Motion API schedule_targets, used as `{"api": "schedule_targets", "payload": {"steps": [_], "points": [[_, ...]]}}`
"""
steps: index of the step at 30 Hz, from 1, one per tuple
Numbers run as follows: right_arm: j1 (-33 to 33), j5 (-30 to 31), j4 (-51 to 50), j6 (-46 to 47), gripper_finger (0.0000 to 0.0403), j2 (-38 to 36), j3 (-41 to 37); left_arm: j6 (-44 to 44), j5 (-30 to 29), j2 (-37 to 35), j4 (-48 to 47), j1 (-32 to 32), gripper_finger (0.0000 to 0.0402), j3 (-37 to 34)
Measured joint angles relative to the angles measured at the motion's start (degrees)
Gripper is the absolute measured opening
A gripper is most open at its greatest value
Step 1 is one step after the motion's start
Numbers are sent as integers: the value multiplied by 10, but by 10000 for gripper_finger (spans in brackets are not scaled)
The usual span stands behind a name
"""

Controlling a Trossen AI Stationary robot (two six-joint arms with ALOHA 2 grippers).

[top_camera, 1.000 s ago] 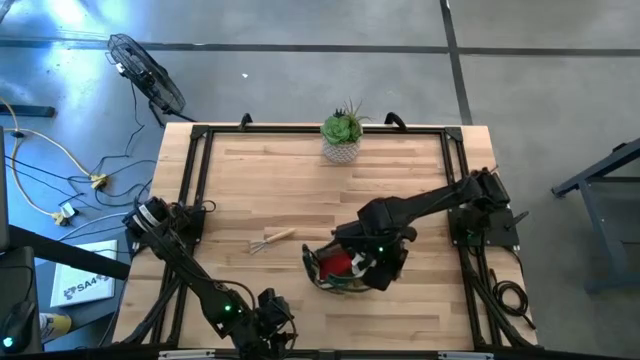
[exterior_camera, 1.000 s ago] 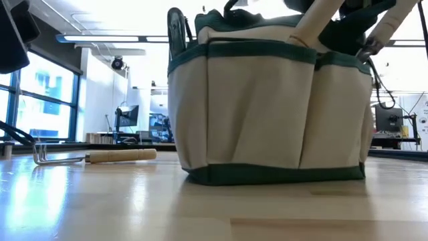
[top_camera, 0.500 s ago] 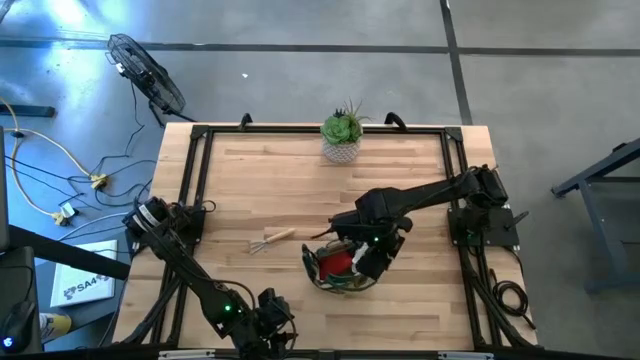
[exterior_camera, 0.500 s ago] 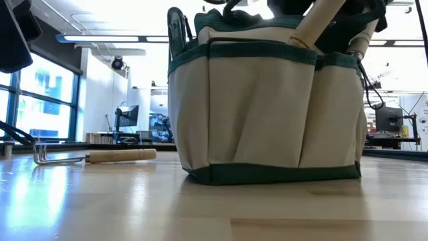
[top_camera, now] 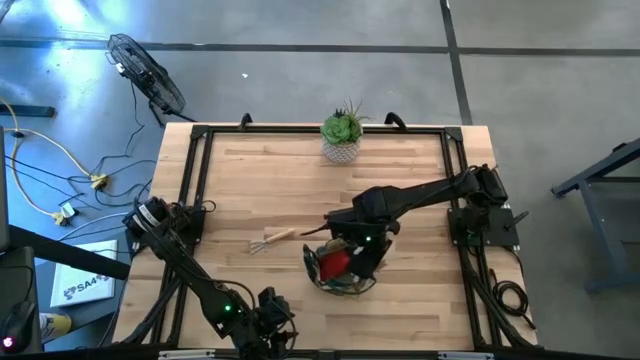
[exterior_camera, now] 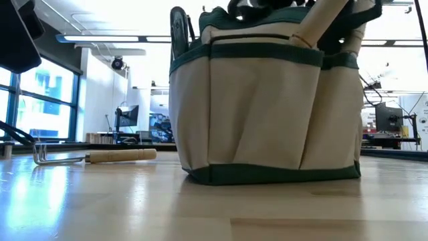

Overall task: Pick & Place Garden tools in Gardening bag
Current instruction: Put the brown trowel into the green gardening bag

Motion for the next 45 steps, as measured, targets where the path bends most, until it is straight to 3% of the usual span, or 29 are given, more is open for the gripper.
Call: {"api": "schedule_targets", "payload": {"steps": [9,13,19,25,29,33,35,39,45], "points": [[1,-72,92,9,135,0,0,0,-2,0,-1,0,230,0],[5,-76,108,1,135,-4,0,0,-2,0,-1,0,230,0],[4,-81,174,-1,135,-66,0,-1,-2,0,-1,0,230,0],[29,59,140,-3,135,-192,1,-2,-3,0,1,0,230,0],[94,232,56,23,135,-270,1,-2,-11,0,-1,0,230,0],[189,434,-31,114,135,-313,1,-1,-21,0,-1,0,230,0],[238,502,-64,162,135,-320,1,-1,-32,0,-1,0,230,0],[318,556,-88,226,135,-320,-24,-2,-51,0,0,0,230,0],[363,574,-75,297,135,-318,-148,-10,-63,0,4,0,230,0]]}}
